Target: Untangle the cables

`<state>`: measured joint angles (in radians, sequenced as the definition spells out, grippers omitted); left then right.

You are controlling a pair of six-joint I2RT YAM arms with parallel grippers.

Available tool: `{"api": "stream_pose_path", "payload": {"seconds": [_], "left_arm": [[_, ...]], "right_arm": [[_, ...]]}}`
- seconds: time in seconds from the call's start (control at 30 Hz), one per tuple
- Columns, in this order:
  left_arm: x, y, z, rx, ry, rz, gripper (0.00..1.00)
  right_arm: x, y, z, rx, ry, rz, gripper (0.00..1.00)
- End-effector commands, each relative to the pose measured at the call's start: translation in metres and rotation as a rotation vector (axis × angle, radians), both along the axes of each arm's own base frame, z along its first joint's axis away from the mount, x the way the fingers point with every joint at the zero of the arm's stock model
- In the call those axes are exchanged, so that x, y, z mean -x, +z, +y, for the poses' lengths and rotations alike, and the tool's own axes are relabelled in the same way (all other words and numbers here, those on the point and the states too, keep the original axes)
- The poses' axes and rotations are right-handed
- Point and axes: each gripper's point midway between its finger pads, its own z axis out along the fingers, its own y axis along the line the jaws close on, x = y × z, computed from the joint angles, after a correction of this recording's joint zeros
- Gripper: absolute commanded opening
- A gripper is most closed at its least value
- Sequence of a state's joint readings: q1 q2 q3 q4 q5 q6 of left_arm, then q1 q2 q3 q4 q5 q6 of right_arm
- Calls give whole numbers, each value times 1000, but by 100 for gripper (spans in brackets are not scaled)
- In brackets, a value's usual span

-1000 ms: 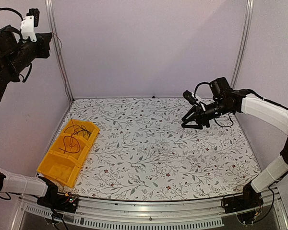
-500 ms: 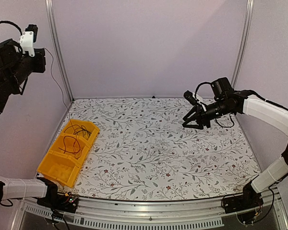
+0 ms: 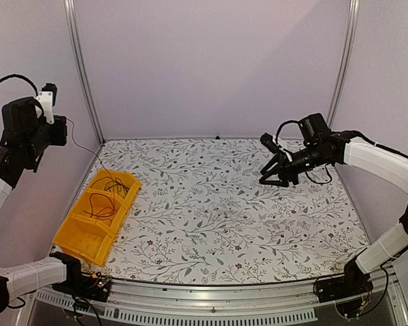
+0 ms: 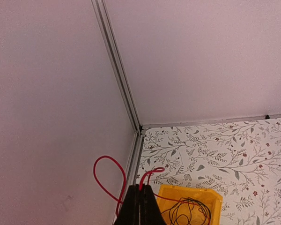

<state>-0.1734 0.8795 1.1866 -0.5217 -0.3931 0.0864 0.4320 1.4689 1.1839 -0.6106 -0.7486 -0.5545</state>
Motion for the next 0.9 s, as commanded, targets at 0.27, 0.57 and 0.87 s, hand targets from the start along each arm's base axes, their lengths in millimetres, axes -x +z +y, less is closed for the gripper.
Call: {"api": "stream_pose_path", "payload": {"seconds": [0.27,0.57,0.87], "left_arm": [[36,-75,43,60,224,178,0],[43,-95,68,-99,358,296,0],[-10,-171,-10,167,-22,519,0]], "right_arm": [[5,-4,1,-5,14,-5,47],[8,-13,-2,10,14,2,47],[8,-19,-1,14,22,17,47]]}}
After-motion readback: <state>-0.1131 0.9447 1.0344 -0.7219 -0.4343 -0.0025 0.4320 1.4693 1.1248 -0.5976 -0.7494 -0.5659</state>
